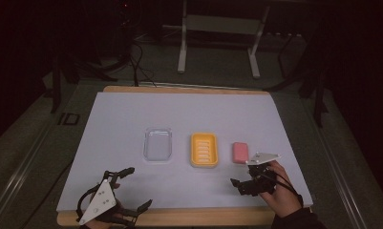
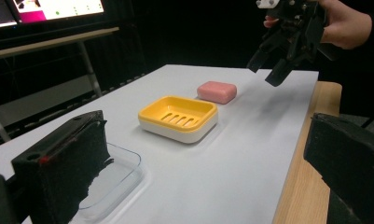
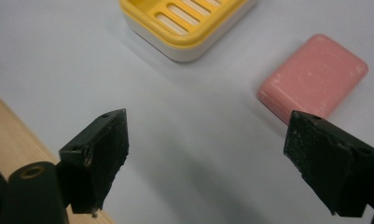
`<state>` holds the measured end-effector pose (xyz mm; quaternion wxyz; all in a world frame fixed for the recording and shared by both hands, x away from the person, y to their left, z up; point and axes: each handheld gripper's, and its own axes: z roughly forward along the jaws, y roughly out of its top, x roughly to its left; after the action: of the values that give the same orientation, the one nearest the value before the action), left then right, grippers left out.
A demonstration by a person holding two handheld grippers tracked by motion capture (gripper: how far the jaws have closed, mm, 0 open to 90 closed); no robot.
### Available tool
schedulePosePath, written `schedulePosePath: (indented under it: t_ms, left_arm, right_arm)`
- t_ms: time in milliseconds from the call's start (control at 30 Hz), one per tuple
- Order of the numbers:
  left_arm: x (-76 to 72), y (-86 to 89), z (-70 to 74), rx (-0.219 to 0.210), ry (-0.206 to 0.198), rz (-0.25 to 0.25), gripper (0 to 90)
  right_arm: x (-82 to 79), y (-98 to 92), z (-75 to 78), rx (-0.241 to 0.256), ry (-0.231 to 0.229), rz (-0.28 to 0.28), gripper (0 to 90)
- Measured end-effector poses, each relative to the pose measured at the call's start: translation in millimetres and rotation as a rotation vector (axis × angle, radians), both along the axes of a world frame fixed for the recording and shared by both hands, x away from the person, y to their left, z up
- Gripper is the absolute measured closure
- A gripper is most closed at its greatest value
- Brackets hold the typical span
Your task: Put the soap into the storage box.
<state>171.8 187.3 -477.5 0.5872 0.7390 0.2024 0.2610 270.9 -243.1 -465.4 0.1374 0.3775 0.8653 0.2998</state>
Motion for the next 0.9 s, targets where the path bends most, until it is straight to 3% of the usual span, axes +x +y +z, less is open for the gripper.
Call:
schedulePosePath:
  t_ms: [67, 100, 133, 167, 367, 433, 567, 700, 833, 900]
  left_arm:
    - [0.0, -0.2, -0.1, 0.001, 0.001, 0.001, 0.4]
    - [-0.1, -0.3, -0.2, 0.002, 0.001, 0.001, 0.5]
    - [-0.1, -0.4, -0.2, 0.002, 0.001, 0.0, 0.5]
    - [-0.1, -0.5, -0.3, 0.001, 0.001, 0.0, 0.5]
    - [0.2, -1.0, -0.7, 0.008, 0.005, 0.002, 0.5]
    - [0.2, -1.1, -0.8, 0.008, 0.006, 0.001, 0.4]
    - [0.3, -1.1, -0.9, 0.009, 0.007, 0.001, 0.4]
    - [0.4, -1.1, -1.0, 0.009, 0.009, 0.0, 0.4]
    - [0.4, -1.2, -1.1, 0.009, 0.01, -0.001, 0.5]
    - [0.5, -1.3, -1.1, 0.008, 0.011, -0.001, 0.4]
  right_arm:
    - [0.1, 1.6, 0.7, -0.031, -0.003, -0.027, 14.8]
    - [-0.2, 2.0, 1.8, -0.03, 0.015, -0.049, 19.1]
    - [0.8, 2.3, 2.8, -0.029, 0.061, -0.074, 21.3]
    - [1.8, 2.7, 3.4, -0.043, 0.068, -0.091, 21.3]
    - [9.0, 7.2, -1.4, -0.12, 0.211, -0.191, 18.2]
    - [10.9, 10.1, -3.3, -0.161, 0.232, -0.21, 19.2]
    - [16.5, 15.3, -7.6, -0.213, 0.337, -0.274, 23.4]
    - [20.6, 16.8, -6.2, -0.201, 0.412, -0.333, 21.7]
    - [24.4, 16.6, -3.8, -0.204, 0.457, -0.389, 18.5]
    - [28.1, 15.4, -2.5, -0.207, 0.523, -0.436, 17.3]
